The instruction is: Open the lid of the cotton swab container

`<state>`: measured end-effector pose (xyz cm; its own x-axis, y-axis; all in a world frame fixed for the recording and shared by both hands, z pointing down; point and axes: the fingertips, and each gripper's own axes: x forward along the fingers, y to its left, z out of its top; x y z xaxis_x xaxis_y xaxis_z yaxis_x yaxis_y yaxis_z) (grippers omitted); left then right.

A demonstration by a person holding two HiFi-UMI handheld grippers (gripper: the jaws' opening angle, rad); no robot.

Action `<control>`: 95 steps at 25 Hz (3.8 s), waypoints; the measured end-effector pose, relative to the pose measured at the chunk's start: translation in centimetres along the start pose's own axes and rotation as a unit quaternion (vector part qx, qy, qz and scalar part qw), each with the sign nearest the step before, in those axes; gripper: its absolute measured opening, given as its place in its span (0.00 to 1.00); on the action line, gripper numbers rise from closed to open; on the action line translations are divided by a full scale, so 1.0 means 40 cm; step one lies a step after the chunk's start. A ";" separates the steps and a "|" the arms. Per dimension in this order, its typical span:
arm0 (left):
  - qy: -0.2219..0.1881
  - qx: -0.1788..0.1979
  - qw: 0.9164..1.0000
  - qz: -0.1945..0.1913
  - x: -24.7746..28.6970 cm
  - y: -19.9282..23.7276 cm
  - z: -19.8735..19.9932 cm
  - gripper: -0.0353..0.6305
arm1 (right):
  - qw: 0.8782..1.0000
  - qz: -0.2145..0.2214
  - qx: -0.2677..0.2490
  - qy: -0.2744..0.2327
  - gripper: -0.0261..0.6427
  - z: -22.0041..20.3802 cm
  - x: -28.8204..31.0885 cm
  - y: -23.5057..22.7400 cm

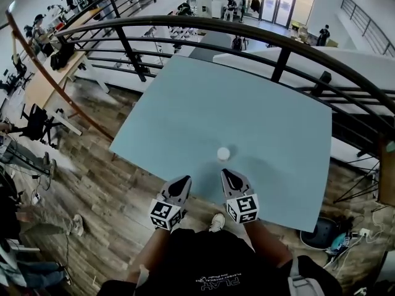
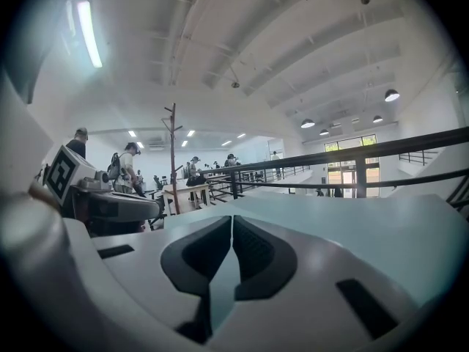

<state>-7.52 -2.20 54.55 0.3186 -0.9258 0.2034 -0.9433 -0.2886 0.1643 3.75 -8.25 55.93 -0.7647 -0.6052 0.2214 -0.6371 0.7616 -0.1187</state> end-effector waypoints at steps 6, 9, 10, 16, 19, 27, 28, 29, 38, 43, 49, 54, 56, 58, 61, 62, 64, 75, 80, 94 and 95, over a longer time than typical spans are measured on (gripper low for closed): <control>0.008 -0.005 1.000 -0.001 0.019 0.018 -0.001 0.07 | 1.000 -0.005 0.004 0.009 0.07 -0.009 0.011 -0.004; 0.003 -0.007 1.000 -0.011 0.040 0.038 -0.002 0.07 | 1.000 -0.011 0.001 0.011 0.07 -0.010 0.029 -0.006; 0.002 -0.007 1.000 -0.015 0.050 0.045 -0.002 0.07 | 1.000 -0.014 -0.002 0.011 0.07 -0.009 0.038 -0.010; 0.001 -0.007 0.999 -0.044 0.095 0.104 0.012 0.07 | 0.999 -0.041 0.001 0.005 0.07 0.030 0.101 -0.023; 0.003 -0.006 0.998 -0.063 0.117 0.135 0.035 0.07 | 0.998 -0.059 -0.001 -0.002 0.07 0.068 0.129 -0.030; 0.005 0.002 0.994 -0.106 0.174 0.208 0.078 0.07 | 0.995 -0.101 -0.002 -0.006 0.07 0.102 0.199 -0.046; 0.005 0.001 0.994 -0.111 0.178 0.221 0.083 0.07 | 0.994 -0.106 -0.001 -0.006 0.07 0.104 0.210 -0.042; 0.003 0.000 0.993 -0.116 0.180 0.233 0.089 0.07 | 0.994 -0.110 -0.001 -0.006 0.07 0.106 0.220 -0.037; 0.007 0.003 0.986 -0.165 0.193 0.266 0.087 0.07 | 0.988 -0.151 0.011 0.002 0.07 0.082 0.242 -0.014; 0.016 0.002 0.985 -0.171 0.204 0.258 0.066 0.07 | 0.986 -0.164 0.014 0.008 0.07 0.064 0.221 -0.023; 0.019 -0.010 0.985 -0.169 0.234 0.235 0.059 0.07 | 0.986 -0.165 0.017 0.009 0.07 0.052 0.203 -0.062; 0.019 -0.009 0.987 -0.162 0.256 0.234 0.050 0.07 | 0.986 -0.163 0.016 0.019 0.07 0.033 0.201 -0.088; 0.025 -0.011 0.987 -0.158 0.266 0.231 0.043 0.07 | 0.986 -0.162 0.016 0.025 0.07 0.025 0.199 -0.098; 0.032 -0.012 0.987 -0.156 0.273 0.227 0.031 0.07 | 0.986 -0.163 0.017 0.030 0.07 0.013 0.195 -0.106; 0.038 -0.006 0.987 -0.155 0.283 0.219 0.010 0.07 | 0.986 -0.162 0.019 0.039 0.07 -0.013 0.186 -0.114; 0.040 -0.003 0.987 -0.155 0.288 0.215 0.003 0.07 | 0.986 -0.161 0.019 0.042 0.07 -0.023 0.184 -0.117; 0.045 0.000 0.986 -0.158 0.295 0.207 -0.013 0.07 | 0.986 -0.160 0.019 0.047 0.07 -0.044 0.179 -0.121; 0.076 0.004 0.982 -0.170 0.290 0.150 -0.104 0.07 | 0.985 -0.155 0.027 0.069 0.07 -0.144 0.153 -0.111; 0.081 -0.012 0.984 -0.158 0.295 0.178 -0.121 0.07 | 0.983 -0.161 0.031 0.086 0.08 -0.183 0.156 -0.116; 0.094 -0.017 0.984 -0.153 0.315 0.214 -0.168 0.07 | 0.973 -0.177 0.057 0.134 0.33 -0.275 0.216 -0.123; 0.095 -0.018 0.984 -0.152 0.315 0.218 -0.171 0.07 | 0.972 -0.181 0.057 0.137 0.34 -0.281 0.219 -0.125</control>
<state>-11.10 -14.73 65.14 0.5998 -0.7354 0.3154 -0.7993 -0.5327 0.2780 1.34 -14.75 69.33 -0.4443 -0.7317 0.5169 -0.8779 0.4707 -0.0884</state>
